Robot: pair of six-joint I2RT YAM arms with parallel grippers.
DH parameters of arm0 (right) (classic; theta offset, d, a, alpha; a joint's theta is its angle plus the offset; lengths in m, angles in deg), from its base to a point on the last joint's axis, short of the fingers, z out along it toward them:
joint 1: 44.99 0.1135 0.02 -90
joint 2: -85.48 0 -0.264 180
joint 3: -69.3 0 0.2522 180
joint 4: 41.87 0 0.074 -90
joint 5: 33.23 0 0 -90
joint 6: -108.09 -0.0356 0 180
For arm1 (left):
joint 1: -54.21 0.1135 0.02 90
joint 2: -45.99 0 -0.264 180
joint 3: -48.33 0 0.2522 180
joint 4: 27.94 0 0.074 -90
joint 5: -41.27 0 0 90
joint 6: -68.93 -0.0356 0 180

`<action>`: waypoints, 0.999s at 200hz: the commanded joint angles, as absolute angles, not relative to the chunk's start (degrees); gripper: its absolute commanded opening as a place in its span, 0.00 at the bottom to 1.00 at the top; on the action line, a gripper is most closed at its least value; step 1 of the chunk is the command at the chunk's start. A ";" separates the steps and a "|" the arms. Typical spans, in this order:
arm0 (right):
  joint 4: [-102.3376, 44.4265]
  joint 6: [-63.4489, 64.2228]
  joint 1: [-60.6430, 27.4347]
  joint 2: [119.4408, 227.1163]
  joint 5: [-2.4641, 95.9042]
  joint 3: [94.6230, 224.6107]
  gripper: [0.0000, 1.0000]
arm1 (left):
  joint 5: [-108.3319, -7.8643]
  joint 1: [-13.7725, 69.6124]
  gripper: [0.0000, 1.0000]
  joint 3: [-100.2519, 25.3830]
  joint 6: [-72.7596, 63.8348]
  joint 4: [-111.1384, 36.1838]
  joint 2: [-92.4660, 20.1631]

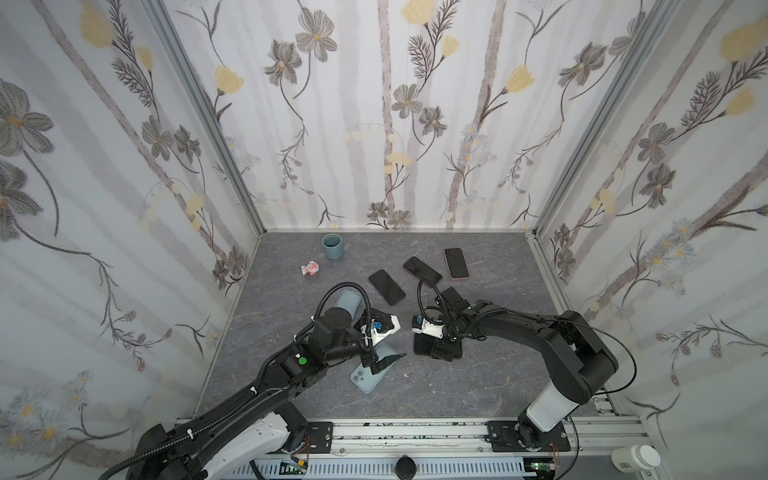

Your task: Put the phone into the phone case

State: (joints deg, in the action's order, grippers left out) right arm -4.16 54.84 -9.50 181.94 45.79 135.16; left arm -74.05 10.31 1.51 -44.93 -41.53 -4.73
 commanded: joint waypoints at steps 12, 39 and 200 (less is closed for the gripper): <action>-3.39 50.86 -10.72 183.74 53.30 135.75 0.71 | -72.88 10.26 1.00 1.92 -45.68 -39.94 -4.80; -5.13 44.31 -13.90 183.06 56.76 135.21 0.71 | -72.79 10.26 1.00 1.91 -45.50 -39.52 -4.91; -1.62 13.25 -43.32 197.28 64.55 152.77 0.67 | -71.14 10.26 1.00 1.96 -45.50 -39.26 -4.70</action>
